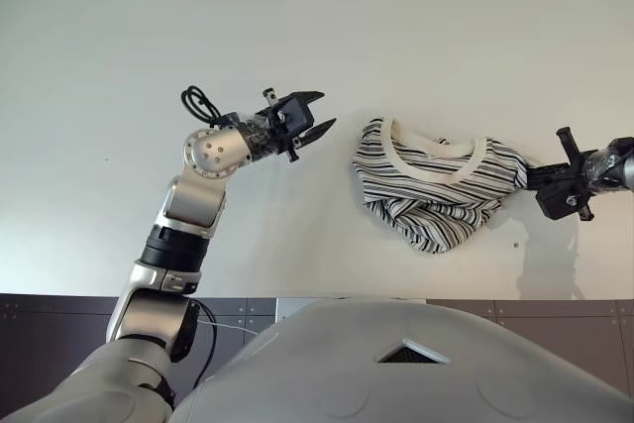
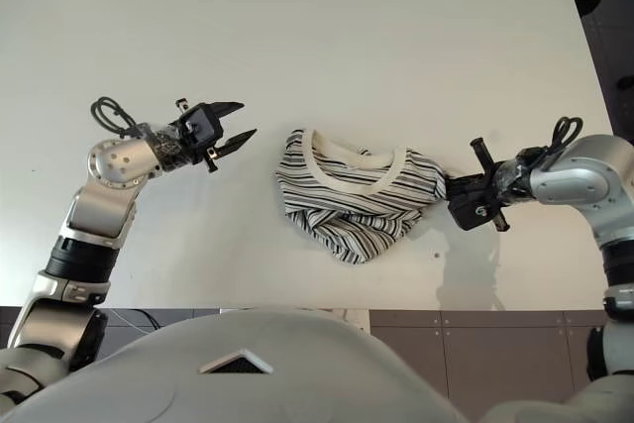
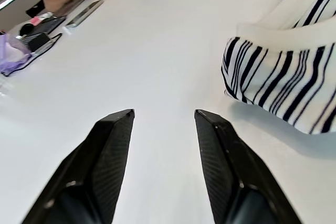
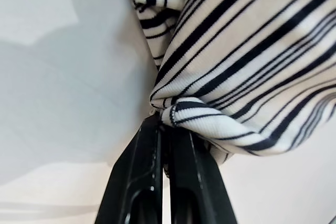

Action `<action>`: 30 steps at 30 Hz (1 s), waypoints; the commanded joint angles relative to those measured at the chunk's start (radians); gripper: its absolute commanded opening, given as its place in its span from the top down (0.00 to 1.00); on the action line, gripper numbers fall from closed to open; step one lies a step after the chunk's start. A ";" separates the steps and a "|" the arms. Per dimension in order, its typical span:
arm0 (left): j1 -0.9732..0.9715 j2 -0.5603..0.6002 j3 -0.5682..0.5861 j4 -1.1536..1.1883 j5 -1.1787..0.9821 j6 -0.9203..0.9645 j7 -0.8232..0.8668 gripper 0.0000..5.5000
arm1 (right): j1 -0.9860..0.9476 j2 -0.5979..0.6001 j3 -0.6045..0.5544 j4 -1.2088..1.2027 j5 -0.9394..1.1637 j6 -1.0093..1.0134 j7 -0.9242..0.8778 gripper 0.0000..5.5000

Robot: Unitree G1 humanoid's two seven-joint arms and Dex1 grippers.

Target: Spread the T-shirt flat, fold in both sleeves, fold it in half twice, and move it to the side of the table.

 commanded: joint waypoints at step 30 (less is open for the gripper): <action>-0.263 -0.126 -0.034 0.446 -0.221 0.273 -0.509 0.70 | -0.127 0.116 0.296 0.166 -0.116 -0.038 -0.172 0.98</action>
